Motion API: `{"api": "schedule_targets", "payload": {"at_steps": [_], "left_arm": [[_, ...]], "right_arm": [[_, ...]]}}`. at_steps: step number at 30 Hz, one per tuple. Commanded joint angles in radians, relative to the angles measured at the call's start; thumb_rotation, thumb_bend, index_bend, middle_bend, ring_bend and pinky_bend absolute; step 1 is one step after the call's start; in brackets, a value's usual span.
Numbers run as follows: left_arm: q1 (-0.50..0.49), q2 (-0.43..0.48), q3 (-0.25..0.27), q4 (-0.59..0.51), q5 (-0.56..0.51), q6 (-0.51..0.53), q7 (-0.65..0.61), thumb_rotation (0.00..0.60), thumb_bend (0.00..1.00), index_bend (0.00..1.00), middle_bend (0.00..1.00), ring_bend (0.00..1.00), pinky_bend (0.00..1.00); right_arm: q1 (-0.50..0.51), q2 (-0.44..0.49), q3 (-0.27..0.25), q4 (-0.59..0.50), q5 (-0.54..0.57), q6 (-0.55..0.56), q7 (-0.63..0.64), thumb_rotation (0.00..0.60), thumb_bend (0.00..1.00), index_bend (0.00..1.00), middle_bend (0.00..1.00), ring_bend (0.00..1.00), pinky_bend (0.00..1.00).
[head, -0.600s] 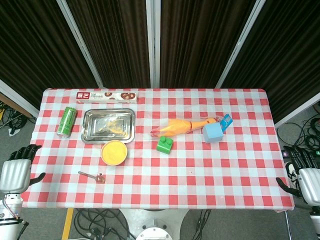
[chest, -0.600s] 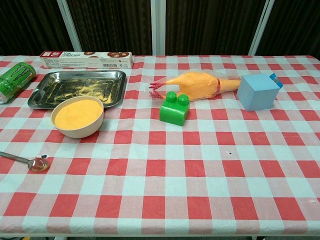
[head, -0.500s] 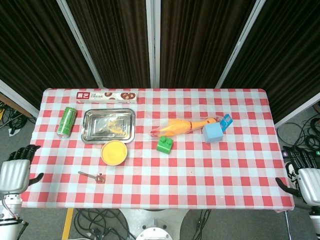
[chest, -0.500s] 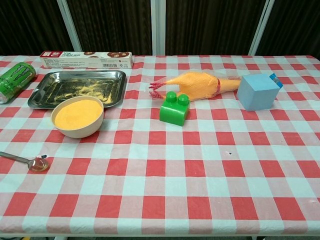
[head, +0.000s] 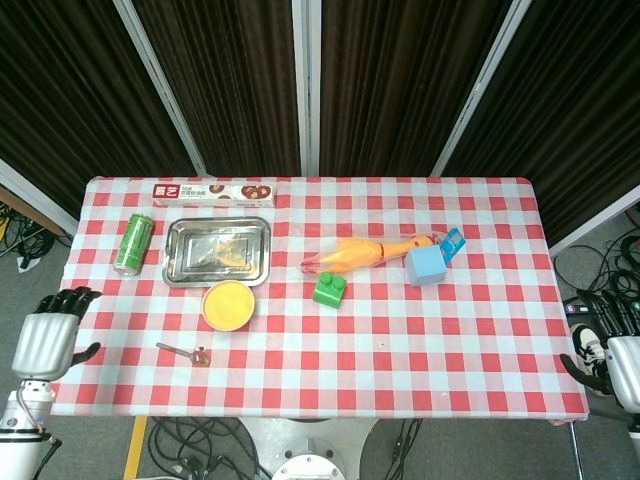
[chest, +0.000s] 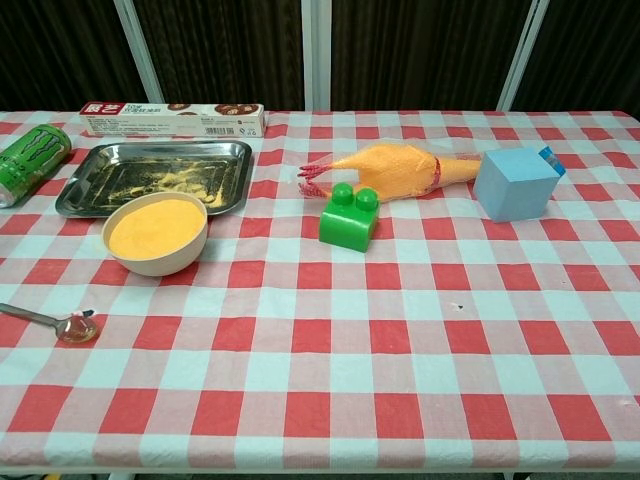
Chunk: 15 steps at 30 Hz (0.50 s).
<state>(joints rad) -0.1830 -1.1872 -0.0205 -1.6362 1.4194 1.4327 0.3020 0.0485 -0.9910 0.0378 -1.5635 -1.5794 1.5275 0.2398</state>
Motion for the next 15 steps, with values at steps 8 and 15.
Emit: {"api": "schedule_targets", "payload": {"at_steps": [8,15], "left_arm": [[-0.160,-0.059,0.019,0.101,0.024,-0.301,-0.074,0.600,0.17,0.49,0.82,0.78,0.88],[-0.198,-0.152,0.038,0.180,0.008,-0.396,-0.099,0.600,0.20,0.53,0.89,0.83,0.92]], "right_arm": [[0.014,0.002,0.002,-0.007,0.001,-0.019,-0.005,0.600,0.17,0.00,0.12,0.00,0.04],[0.018,0.005,0.003,-0.006,0.007,-0.028,-0.007,0.600,0.17,0.00,0.12,0.00,0.04]]}}
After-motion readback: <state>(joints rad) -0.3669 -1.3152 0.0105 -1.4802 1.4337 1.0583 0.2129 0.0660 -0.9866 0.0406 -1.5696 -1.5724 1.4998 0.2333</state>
